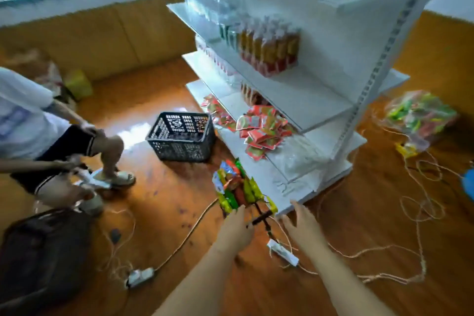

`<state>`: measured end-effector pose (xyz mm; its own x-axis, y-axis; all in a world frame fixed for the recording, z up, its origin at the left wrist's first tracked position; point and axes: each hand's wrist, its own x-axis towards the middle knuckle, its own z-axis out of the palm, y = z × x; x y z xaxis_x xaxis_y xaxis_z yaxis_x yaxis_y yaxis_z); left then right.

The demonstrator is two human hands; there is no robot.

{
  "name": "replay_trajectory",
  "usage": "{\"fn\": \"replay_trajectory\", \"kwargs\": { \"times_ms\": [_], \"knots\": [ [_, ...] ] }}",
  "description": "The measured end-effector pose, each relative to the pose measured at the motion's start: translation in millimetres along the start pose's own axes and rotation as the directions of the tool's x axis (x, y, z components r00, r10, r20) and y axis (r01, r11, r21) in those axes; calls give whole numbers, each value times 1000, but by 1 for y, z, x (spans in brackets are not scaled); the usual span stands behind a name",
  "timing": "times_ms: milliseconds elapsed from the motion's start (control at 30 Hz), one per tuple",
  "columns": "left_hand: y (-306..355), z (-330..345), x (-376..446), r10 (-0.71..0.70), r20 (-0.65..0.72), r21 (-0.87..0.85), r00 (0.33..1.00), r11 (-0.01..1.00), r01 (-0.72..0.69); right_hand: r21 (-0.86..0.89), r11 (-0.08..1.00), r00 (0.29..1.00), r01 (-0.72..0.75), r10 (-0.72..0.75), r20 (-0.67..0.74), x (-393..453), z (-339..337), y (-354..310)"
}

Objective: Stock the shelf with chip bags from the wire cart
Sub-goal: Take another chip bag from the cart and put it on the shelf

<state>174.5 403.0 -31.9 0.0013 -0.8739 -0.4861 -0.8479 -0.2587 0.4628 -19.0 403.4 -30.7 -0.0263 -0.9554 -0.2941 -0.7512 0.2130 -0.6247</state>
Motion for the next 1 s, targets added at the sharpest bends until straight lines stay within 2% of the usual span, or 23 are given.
{"fn": "replay_trajectory", "kwargs": {
  "times_ms": [100,200,433,500,633,833,1000],
  "knots": [
    [-57,-23,7,-113,-34,-75,993,991,110,-84,992,985,96,-83,150,30,50,-37],
    [-92,-36,17,-190,-40,-115,981,976,185,-140,982,971,130,-98,219,58,85,-56],
    [-135,-46,82,-337,14,-158,941,929,335,-174,985,950,19,36,309,142,129,-61],
    [-138,-47,113,-372,27,-161,928,914,371,-231,972,942,33,47,332,174,140,-55],
    [-139,-41,186,-354,77,-65,932,931,359,-392,899,920,196,-30,391,233,156,-45],
    [-146,-18,291,-295,117,-33,948,953,300,-515,809,898,283,-34,439,317,190,-26],
    [-176,13,391,-420,30,-169,907,892,419,-572,736,901,361,-116,419,383,244,-5]
  ]
}}
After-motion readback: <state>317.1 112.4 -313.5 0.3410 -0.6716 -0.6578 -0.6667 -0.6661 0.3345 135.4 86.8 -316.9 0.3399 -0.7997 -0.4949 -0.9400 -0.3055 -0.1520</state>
